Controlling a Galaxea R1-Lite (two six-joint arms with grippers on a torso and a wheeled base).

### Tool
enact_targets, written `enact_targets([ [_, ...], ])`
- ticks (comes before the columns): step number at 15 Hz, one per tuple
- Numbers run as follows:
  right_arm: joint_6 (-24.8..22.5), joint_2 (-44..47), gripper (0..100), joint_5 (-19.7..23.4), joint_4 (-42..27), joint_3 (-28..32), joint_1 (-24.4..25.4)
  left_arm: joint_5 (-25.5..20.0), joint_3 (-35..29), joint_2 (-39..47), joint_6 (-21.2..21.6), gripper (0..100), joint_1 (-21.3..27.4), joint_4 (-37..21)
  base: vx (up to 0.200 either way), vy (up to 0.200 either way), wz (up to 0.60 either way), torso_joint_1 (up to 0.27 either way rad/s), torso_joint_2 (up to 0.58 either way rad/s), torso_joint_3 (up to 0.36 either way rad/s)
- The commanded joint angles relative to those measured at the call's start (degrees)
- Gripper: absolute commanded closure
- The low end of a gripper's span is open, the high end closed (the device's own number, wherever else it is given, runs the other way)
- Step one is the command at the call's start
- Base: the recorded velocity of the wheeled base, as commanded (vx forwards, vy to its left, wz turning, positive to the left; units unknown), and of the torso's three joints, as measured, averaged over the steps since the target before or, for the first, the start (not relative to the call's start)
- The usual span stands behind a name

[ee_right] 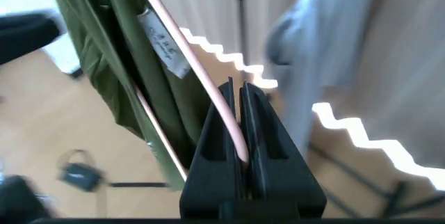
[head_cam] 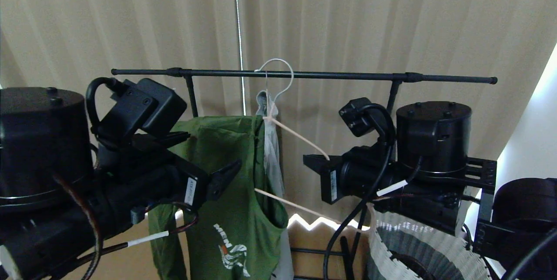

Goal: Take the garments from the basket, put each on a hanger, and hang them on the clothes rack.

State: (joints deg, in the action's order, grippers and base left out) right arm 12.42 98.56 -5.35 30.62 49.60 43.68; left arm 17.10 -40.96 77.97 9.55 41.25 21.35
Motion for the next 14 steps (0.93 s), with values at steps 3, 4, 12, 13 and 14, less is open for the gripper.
enact_targets([
  [3, -3.46, -3.73, 100, -0.01, 0.14, -2.58, -5.01, -2.95, 2.02, -5.81, 7.59, 0, -5.92, 0.1, 0.0, 0.0, 0.0, 0.0, 0.0, 0.0],
  [4, -4.16, -5.31, 100, -0.01, 0.14, -3.81, -5.18, -3.57, 2.11, -6.52, 12.16, 0, -8.29, 0.28, 0.0, 0.0, 0.0, 0.0, 0.0, 0.0],
  [12, -9.26, -8.65, 100, 1.92, 0.93, -6.62, -4.74, -22.46, -3.16, -1.07, 40.73, 0, -14.45, 1.59, 0.0, 0.0, 0.0, 0.0, 0.0, 0.0],
  [13, -9.26, -8.82, 100, 3.33, 0.93, -6.62, -4.39, -22.46, -4.57, 0.34, 40.64, 0, -13.57, 1.77, 0.0, 0.0, 0.0, 0.0, 0.0, 0.0],
  [14, -9.26, -9.0, 100, 3.68, 0.93, -6.62, -3.78, -22.46, -5.62, 1.75, 40.55, 0, -13.57, 2.03, 0.0, 0.0, 0.0, 0.0, 0.0, 0.0],
])
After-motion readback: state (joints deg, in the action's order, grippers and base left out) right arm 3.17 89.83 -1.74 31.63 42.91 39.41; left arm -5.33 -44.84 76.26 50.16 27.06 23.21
